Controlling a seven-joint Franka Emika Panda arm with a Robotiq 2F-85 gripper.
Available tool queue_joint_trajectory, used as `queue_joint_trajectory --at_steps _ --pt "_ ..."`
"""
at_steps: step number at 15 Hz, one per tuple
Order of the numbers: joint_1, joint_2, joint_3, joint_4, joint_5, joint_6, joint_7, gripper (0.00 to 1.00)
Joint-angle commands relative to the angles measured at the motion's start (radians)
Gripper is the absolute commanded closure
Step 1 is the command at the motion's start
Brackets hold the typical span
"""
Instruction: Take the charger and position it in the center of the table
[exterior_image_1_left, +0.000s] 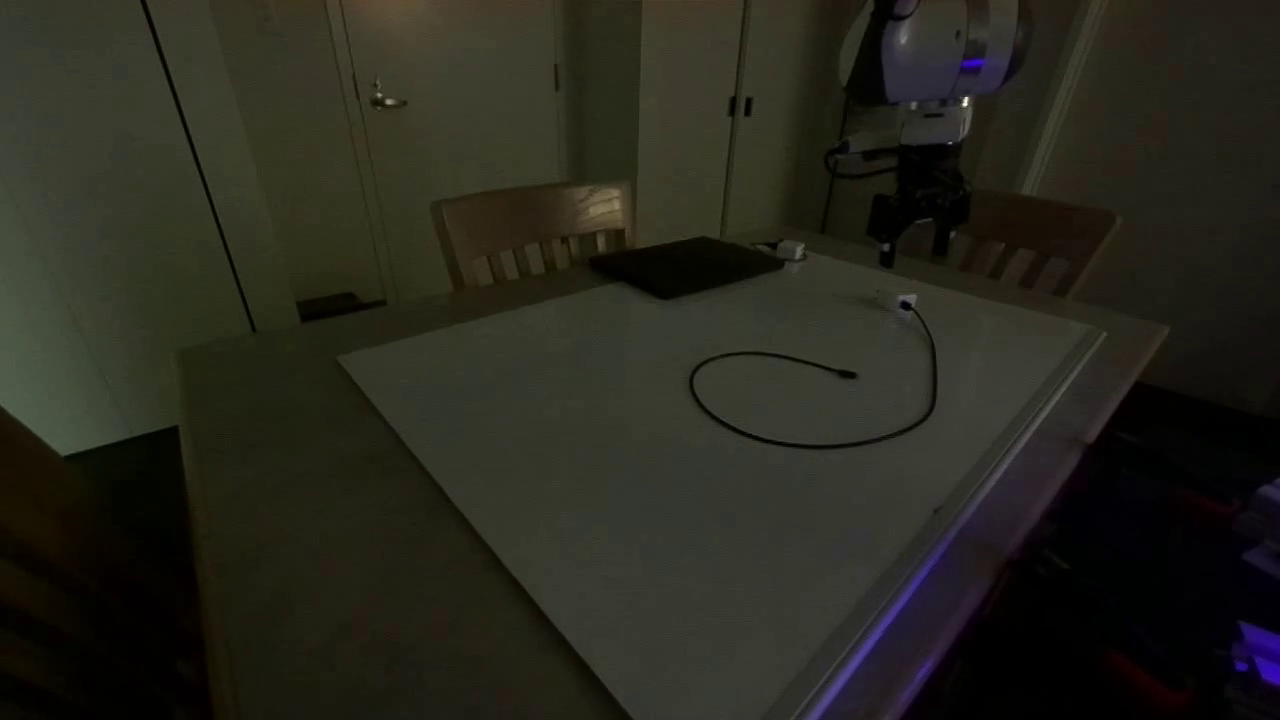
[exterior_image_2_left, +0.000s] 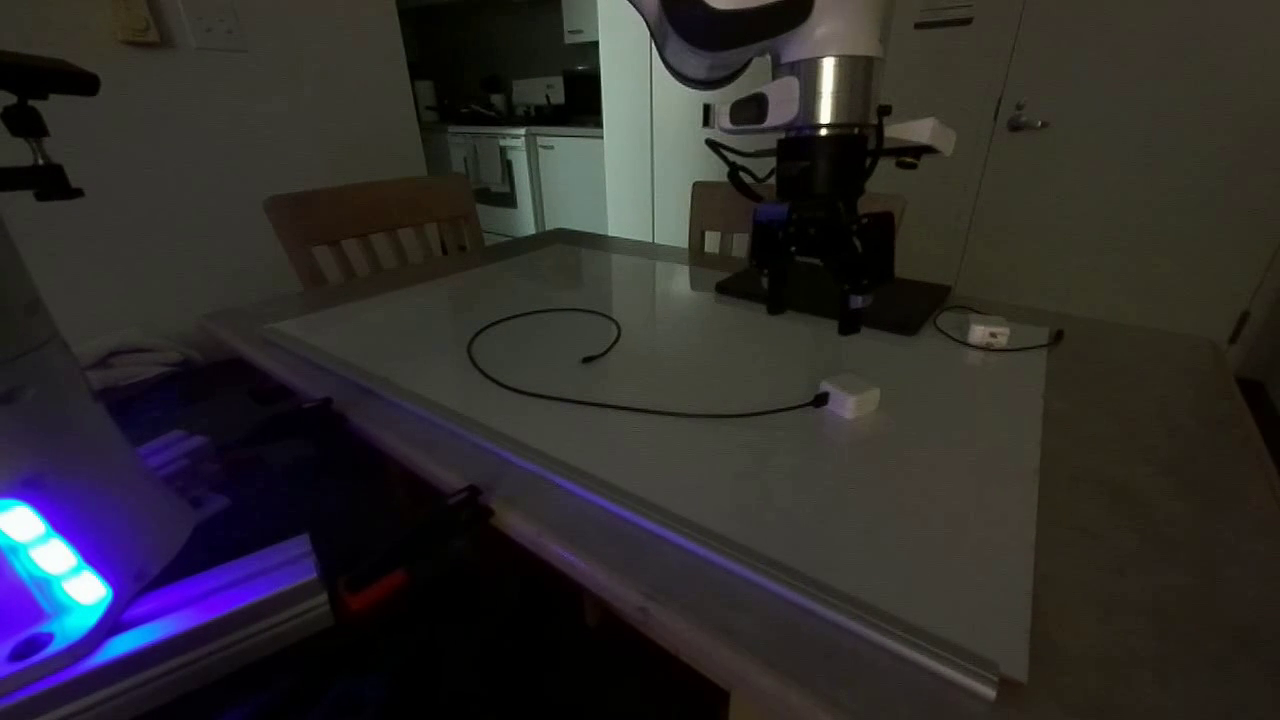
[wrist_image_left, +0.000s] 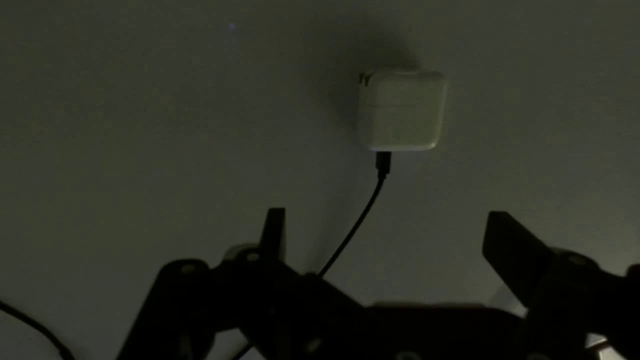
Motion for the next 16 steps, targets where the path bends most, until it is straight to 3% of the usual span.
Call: queue_joint_trajectory --at_steps 1,4,9,10,11,12,13,16 --pt "0.004 0.031 -0.022 0.008 0.021 -0.03 0.0 0.0" --pt "0.013 0.098 -0.056 0.025 0.052 -0.062 0.0 0.0" --pt "-0.007 0.084 -0.044 0.028 0.068 -0.062 -0.043 0.0" --pt "-0.081 -0.012 0.037 0.019 -0.04 -0.008 0.019 0.0" --pt "-0.039 0.064 -0.026 0.023 0.061 -0.062 -0.046 0.0" --pt "-0.067 0.046 -0.007 0.021 0.071 -0.057 -0.051 0.0" --pt "-0.145 -0.055 0.073 0.009 -0.029 -0.001 -0.002 0.0" --pt "-0.27 -0.11 0.18 0.003 -0.063 0.022 -0.014 0.0"
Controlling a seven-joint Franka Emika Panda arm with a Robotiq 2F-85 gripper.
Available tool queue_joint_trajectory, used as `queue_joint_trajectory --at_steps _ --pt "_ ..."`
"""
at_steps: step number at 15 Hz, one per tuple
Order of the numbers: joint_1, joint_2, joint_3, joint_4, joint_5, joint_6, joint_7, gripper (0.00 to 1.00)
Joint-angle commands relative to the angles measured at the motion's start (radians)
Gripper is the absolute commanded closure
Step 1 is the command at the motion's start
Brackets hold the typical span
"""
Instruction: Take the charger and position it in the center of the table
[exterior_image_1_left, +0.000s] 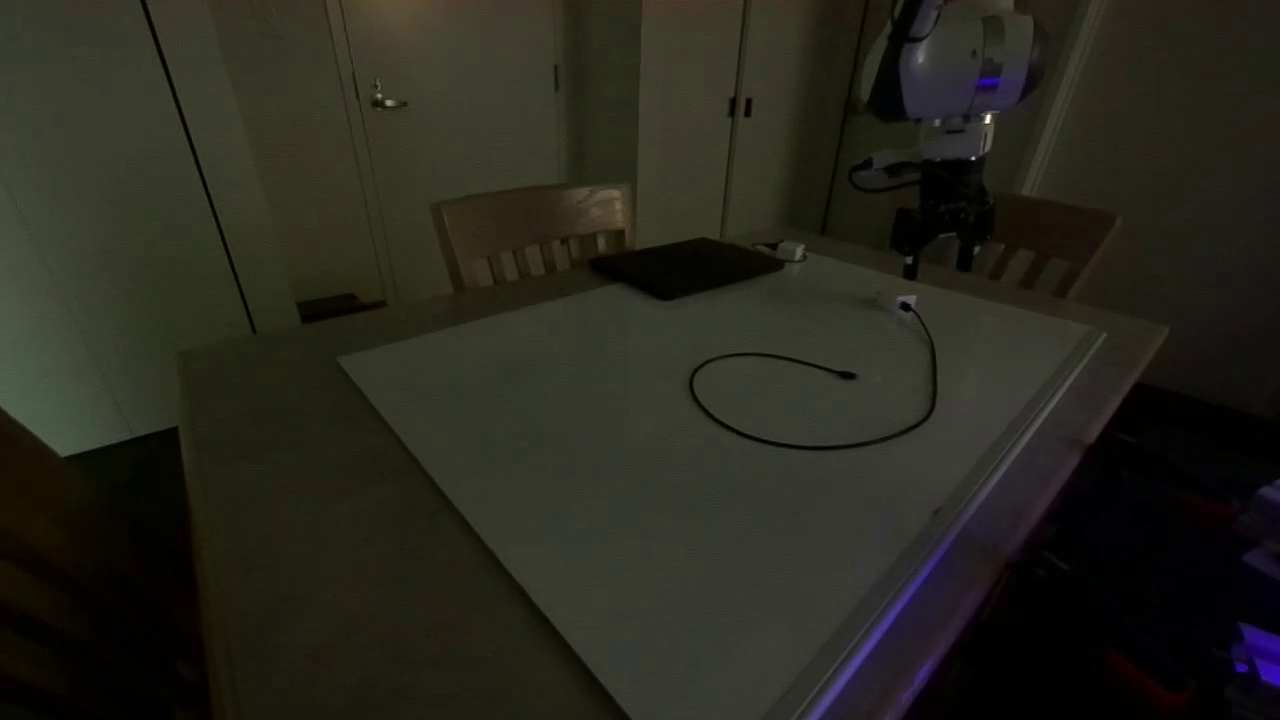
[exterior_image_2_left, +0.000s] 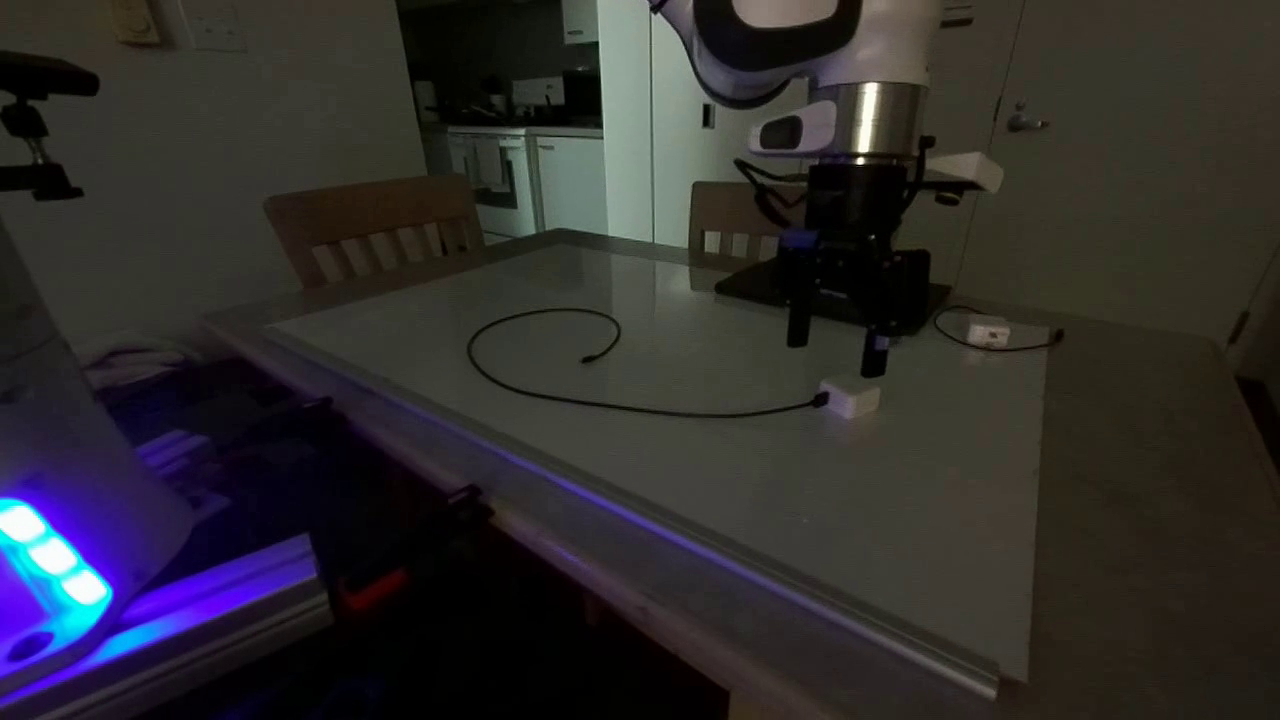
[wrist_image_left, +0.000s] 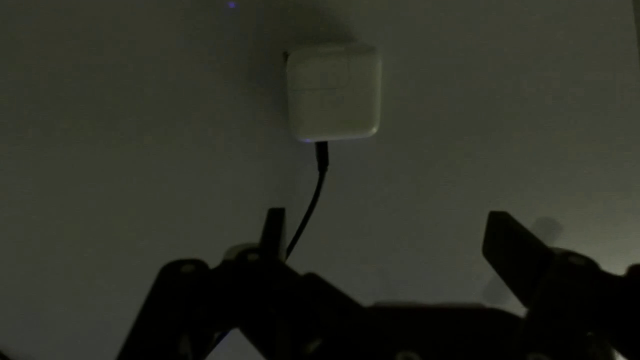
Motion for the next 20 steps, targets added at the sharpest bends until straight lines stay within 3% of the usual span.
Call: queue_joint_trajectory --at_steps 1,5,10,15,20 --pt "-0.19 -0.157 0.166 -0.024 -0.073 0.049 -0.012 0.0" --pt "-0.391 -0.226 0.348 -0.03 -0.12 0.076 -0.04 0.0" --pt "-0.545 -0.266 0.504 -0.052 -0.186 0.137 -0.035 0.0" --pt "-0.615 -0.275 0.616 -0.081 -0.229 0.253 -0.062 0.0" --pt "-0.636 -0.254 0.671 -0.052 -0.235 0.289 -0.059 0.0"
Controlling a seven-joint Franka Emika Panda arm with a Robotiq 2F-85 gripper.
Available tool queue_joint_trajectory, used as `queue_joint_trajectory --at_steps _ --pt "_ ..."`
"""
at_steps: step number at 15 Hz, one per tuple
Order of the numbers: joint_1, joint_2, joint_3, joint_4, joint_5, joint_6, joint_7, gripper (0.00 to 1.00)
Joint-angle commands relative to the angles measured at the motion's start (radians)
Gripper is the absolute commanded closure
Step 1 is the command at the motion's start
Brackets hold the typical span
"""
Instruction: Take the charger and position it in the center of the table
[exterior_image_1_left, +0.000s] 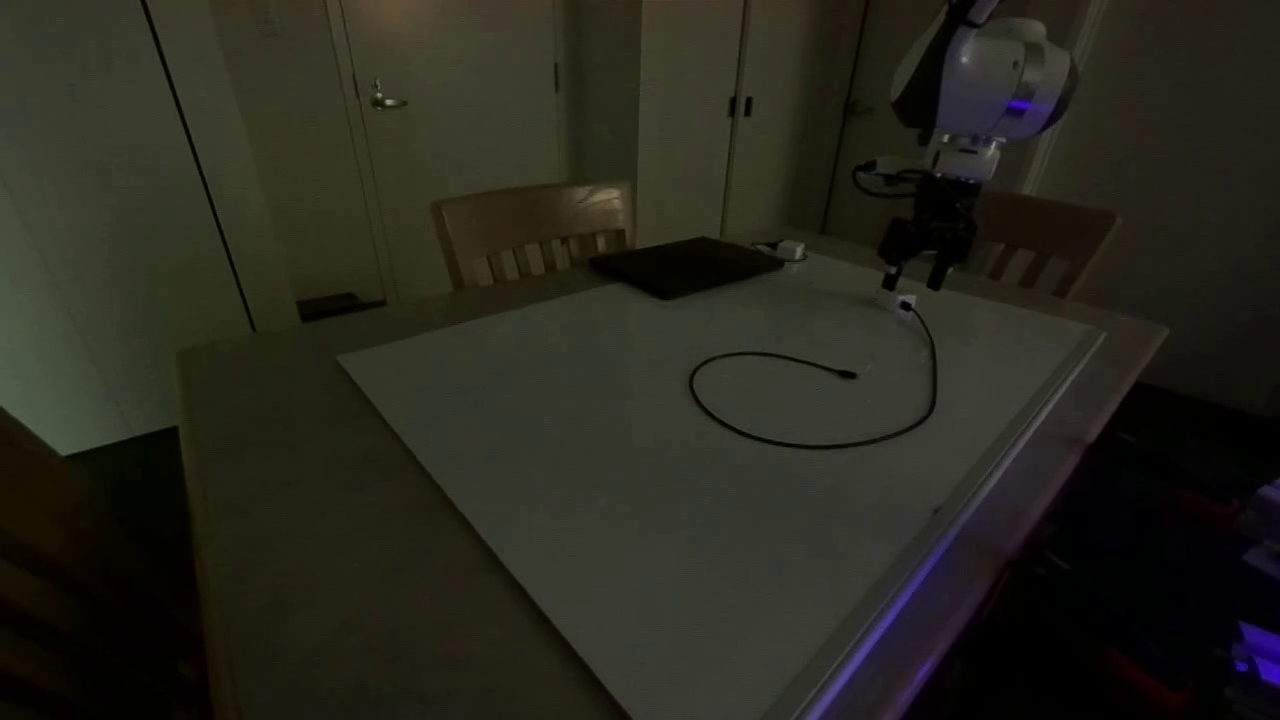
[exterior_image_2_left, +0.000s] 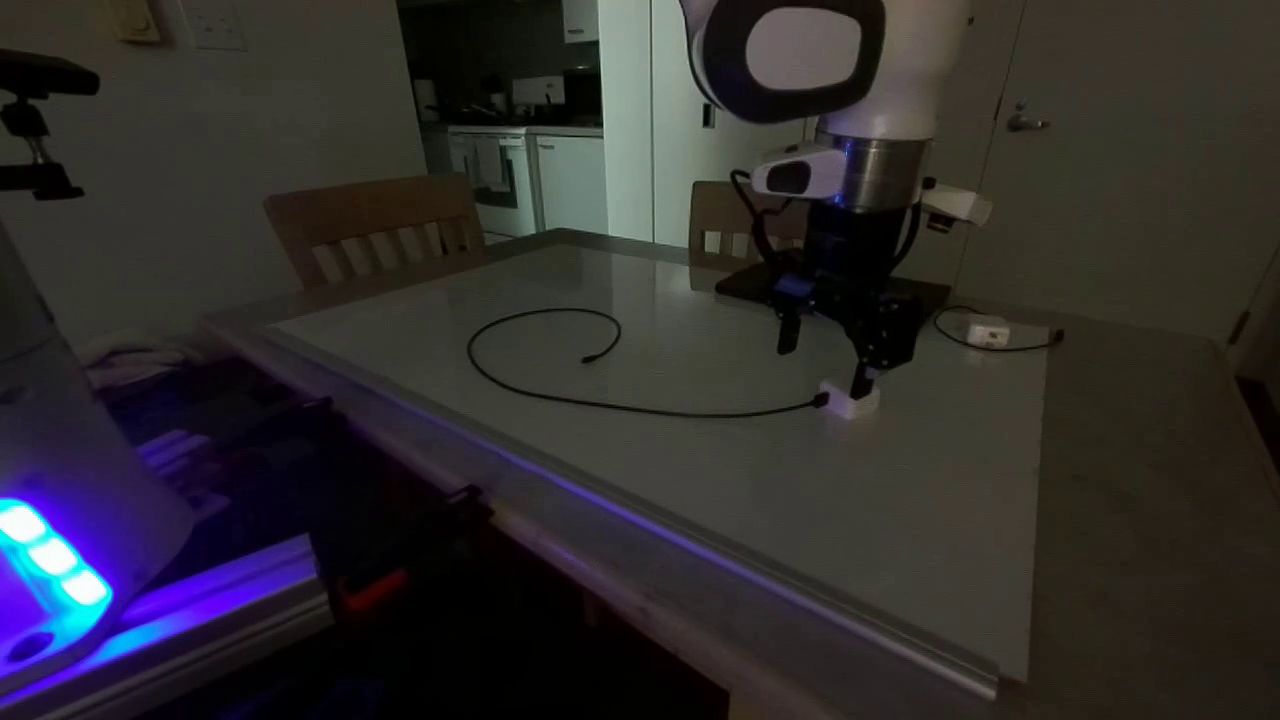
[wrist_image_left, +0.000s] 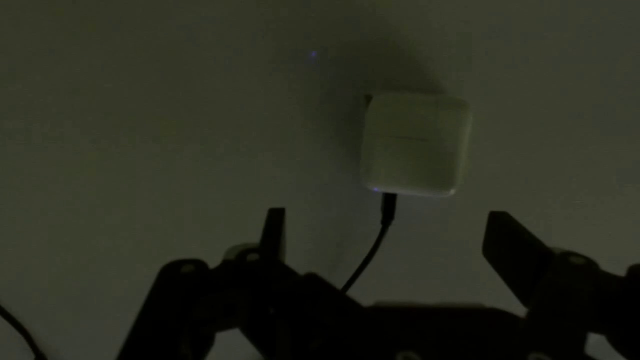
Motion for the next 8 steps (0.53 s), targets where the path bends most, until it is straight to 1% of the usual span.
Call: queue_joint_trajectory --at_steps 1,6,7,8 --pt "-0.042 -0.013 0.046 0.001 -0.022 0.022 -0.01 0.0" --pt "-0.019 0.011 0.019 0.028 -0.061 0.046 0.07 0.0" --pt "-0.021 0.019 0.021 0.041 -0.071 0.04 0.083 0.0" --pt "0.027 0.039 -0.029 0.054 -0.021 0.026 0.051 0.0"
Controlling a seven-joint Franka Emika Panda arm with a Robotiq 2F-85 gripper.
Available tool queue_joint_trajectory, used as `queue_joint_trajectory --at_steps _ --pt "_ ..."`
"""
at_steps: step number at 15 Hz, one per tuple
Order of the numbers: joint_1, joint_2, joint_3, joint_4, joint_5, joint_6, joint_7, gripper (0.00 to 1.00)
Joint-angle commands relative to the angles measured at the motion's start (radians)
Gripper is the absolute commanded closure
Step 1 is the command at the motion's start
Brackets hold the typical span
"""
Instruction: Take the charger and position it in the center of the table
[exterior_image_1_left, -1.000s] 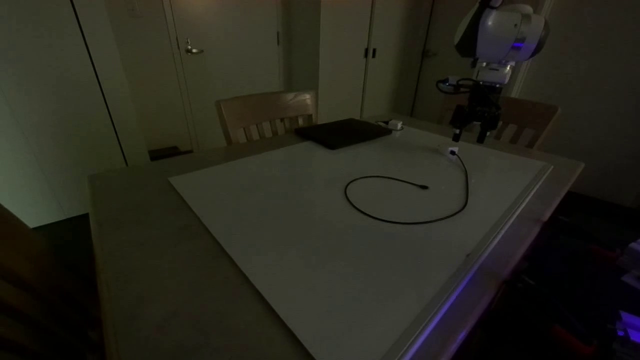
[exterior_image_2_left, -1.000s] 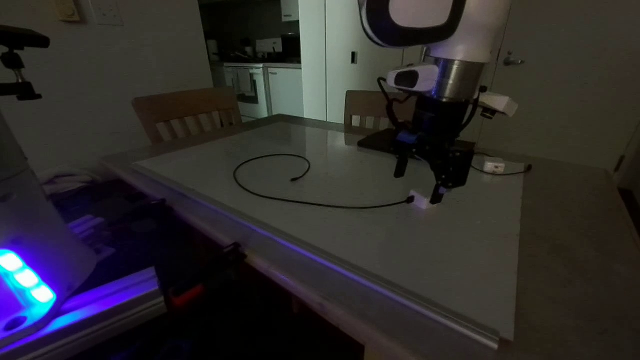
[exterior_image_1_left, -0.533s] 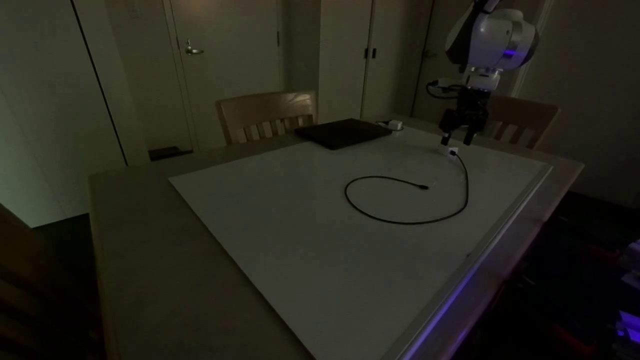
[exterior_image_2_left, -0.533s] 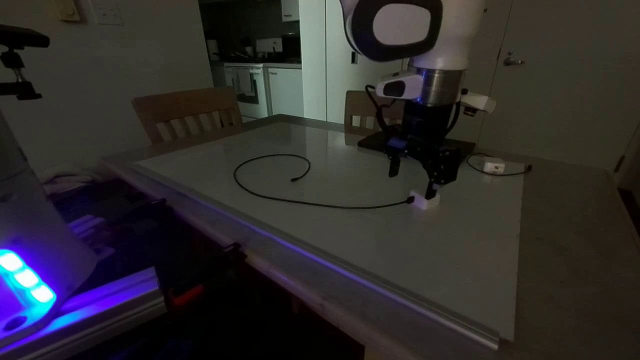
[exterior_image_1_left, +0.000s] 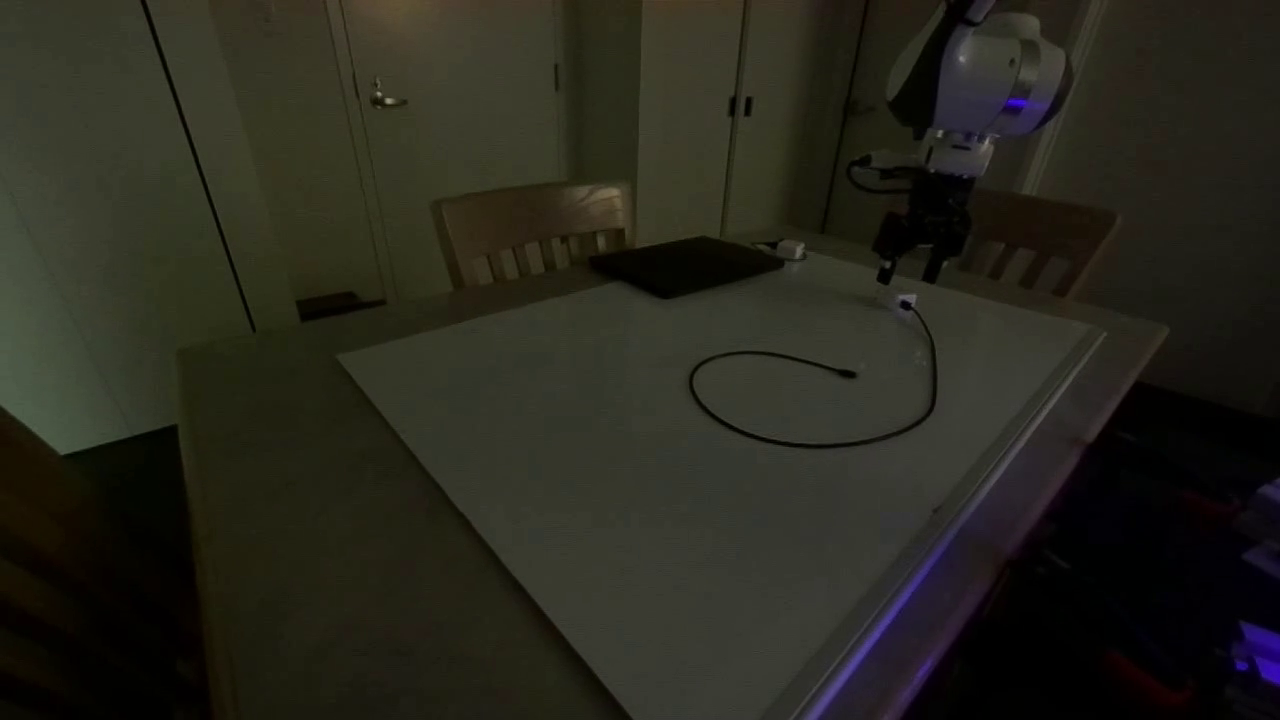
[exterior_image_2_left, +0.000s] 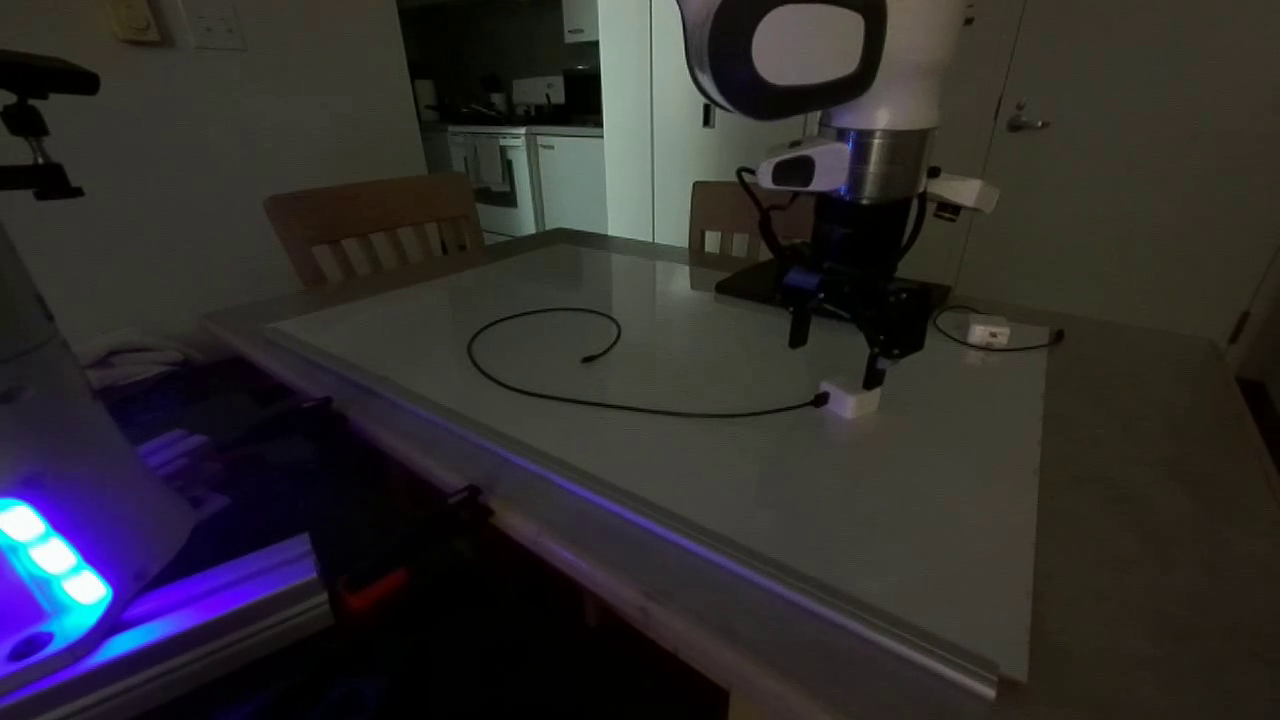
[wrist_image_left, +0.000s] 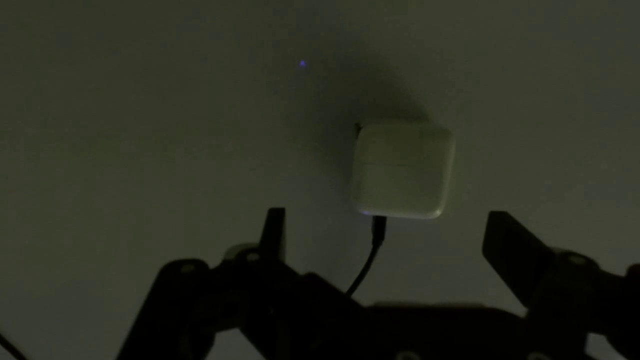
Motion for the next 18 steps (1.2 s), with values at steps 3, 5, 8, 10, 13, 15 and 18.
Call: queue_joint_trajectory --at_steps 3,5,8,10,13,15,18 --pt "0.065 0.07 -0.073 0.077 0.036 -0.023 0.004 0.0" --pt "0.094 0.101 -0.105 0.108 0.058 -0.041 0.004 0.0" --pt "0.141 0.15 -0.154 0.155 0.1 -0.078 0.004 0.0" --pt "0.192 0.179 -0.211 0.179 0.135 -0.119 0.004 0.0" --pt "0.249 0.214 -0.282 0.21 0.193 -0.172 0.004 0.0" --pt "0.283 0.23 -0.332 0.22 0.228 -0.206 0.004 0.0" --pt "0.331 0.257 -0.409 0.231 0.266 -0.269 0.004 0.0"
